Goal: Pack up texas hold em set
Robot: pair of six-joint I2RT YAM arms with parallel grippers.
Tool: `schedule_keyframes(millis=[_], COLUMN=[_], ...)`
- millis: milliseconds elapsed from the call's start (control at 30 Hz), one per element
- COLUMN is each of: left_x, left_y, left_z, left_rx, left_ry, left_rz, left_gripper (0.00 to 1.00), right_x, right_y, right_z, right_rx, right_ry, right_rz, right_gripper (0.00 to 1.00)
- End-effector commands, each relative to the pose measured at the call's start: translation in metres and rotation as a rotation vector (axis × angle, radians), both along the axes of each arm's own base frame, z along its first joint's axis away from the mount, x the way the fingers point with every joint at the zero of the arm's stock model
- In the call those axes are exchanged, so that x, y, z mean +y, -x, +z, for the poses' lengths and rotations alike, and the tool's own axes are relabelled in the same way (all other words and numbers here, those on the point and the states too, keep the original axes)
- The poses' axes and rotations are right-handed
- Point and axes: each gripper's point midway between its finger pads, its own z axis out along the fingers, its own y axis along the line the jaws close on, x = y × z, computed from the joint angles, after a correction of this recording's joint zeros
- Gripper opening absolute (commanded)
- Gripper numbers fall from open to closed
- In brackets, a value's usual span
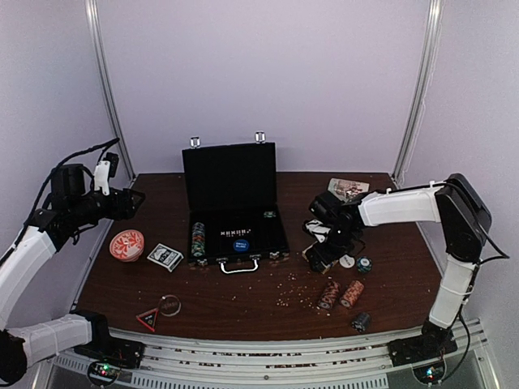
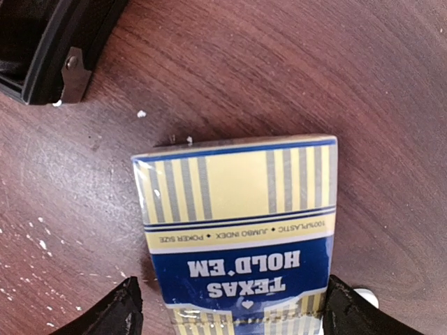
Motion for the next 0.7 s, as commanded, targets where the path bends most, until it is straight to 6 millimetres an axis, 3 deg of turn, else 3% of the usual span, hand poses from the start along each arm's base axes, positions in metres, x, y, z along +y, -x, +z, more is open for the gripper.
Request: schedule_keyframes(millis=[0, 100, 233, 400, 500, 667], left_x=[-0.001, -0.004, -0.007, -0.024, -0.048, -0.110], left_y=[0.001, 0.001, 0.001, -0.002, 0.001, 0.021], left_z=[0.007, 0.006, 0.004, 0.004, 0.012, 0.047], left_rx=[-0.035, -0.030, -0.021, -0.014, -0.025, -0.084], left_ry=[-0.006, 0.000, 0.012, 0.036, 0.066, 0.161], left_rz=[-0.013, -0.025, -0.038, -0.090, -0.152, -0.320], left_gripper=[0.76, 0.76, 0.76, 0.75, 0.74, 0.73], right_x=[0.004, 0.010, 0.018, 0.025, 0.034, 0.066], right_y=[0.004, 0.006, 0.005, -0.004, -0.004, 0.014], right_z=[-0.010, -0.011, -0.009, 0.014, 0.037, 0.087], right_rx=[-0.018, -0.041, -0.066, -0.141, -0.205, -0.359], right_ry=[0.051, 0.081, 0.076, 0.019, -0.039, -0.140], right_rz=[0.058, 0.087, 0.090, 0.070, 0.082, 0.200], right_gripper=[0.86, 0.83, 0.71, 0.56, 0.53, 0.51])
